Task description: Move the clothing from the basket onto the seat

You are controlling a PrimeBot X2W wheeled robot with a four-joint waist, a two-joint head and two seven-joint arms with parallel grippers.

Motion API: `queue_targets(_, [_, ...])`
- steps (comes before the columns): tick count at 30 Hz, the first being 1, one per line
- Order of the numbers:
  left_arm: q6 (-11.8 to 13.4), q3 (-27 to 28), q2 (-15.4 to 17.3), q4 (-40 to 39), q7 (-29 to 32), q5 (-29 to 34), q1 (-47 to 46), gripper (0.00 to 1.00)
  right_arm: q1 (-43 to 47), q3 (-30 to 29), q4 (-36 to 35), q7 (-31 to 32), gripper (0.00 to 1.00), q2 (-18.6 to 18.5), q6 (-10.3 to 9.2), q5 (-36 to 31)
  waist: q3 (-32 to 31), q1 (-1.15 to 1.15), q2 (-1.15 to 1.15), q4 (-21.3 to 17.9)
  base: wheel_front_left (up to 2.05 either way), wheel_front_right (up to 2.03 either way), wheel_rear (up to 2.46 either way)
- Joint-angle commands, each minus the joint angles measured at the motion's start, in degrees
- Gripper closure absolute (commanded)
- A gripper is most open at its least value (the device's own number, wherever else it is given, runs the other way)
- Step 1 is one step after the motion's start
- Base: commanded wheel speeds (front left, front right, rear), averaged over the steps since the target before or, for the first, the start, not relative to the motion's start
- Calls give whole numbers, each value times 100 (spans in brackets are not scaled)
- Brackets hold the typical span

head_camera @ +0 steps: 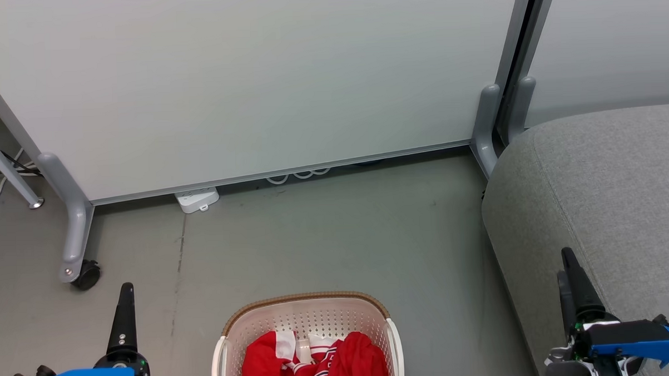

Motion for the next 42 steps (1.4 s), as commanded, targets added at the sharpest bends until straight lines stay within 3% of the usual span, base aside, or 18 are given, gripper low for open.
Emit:
queue_targets(1, [21, -18, 53, -125, -44, 157, -194, 0, -178, 35, -120, -39, 0, -14, 0, -163, 1, 0, 0, 0, 0, 0, 0])
queue_targets(19, [389, -458, 68, -257, -447, 2344, -267, 0, -264, 407, -221, -445, 0, -17, 0, -2171, 13, 0, 0, 13, 0, 0, 0])
queue_targets(42, [528, -692, 81, -13, -870, 4289, -315, 0, -351, 632, 97, -872, 0, -20, 0, -4035, -4, 0, 0, 36, 0, 0, 0])
